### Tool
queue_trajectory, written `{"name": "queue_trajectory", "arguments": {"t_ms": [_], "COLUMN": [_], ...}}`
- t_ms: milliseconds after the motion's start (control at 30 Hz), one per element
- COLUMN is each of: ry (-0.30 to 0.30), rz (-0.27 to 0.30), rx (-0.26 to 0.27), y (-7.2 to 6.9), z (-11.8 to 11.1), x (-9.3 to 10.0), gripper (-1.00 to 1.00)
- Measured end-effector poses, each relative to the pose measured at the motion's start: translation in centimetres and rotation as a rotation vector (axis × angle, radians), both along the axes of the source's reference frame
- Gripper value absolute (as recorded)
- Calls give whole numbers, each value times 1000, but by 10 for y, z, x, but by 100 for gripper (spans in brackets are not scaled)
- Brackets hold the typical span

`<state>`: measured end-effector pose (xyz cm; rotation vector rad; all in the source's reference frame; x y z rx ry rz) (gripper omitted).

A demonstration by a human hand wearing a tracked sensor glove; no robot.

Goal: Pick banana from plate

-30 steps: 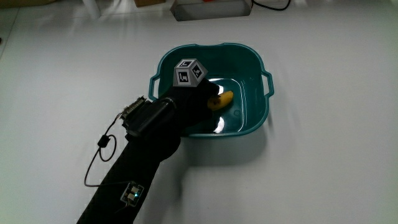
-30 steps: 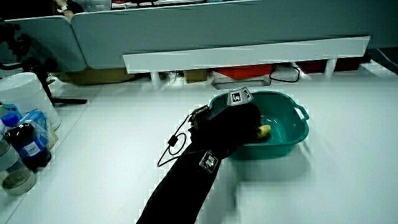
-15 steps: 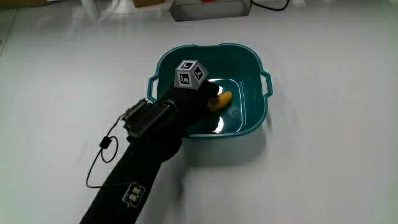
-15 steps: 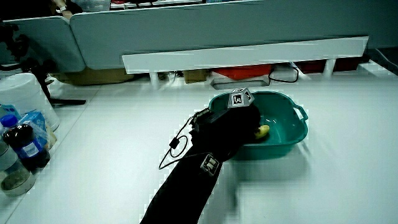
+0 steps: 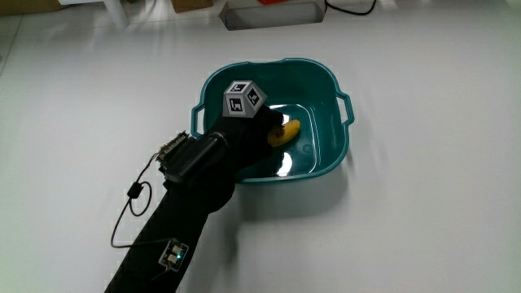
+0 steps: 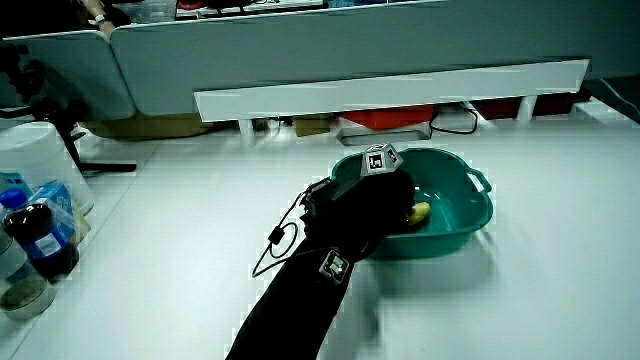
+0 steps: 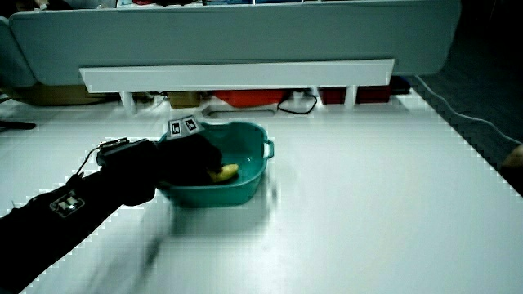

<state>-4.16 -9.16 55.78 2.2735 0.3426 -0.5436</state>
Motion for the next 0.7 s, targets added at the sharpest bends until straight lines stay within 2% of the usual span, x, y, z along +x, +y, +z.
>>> {"name": "queue_trajectory", "arguments": {"t_ms": [67, 167, 233, 300, 333, 500, 700], "ry": [1, 22, 9, 31, 31, 65, 112], "rz": [15, 9, 25, -2, 8, -2, 10], "rx": [15, 22, 36, 26, 28, 46, 104], "y": [1, -1, -1, -1, -2, -6, -12], "z": [0, 0, -2, -4, -3, -19, -48], "x": [2, 2, 2, 1, 1, 4, 4], "gripper": [100, 100, 100, 100, 100, 100, 100]}}
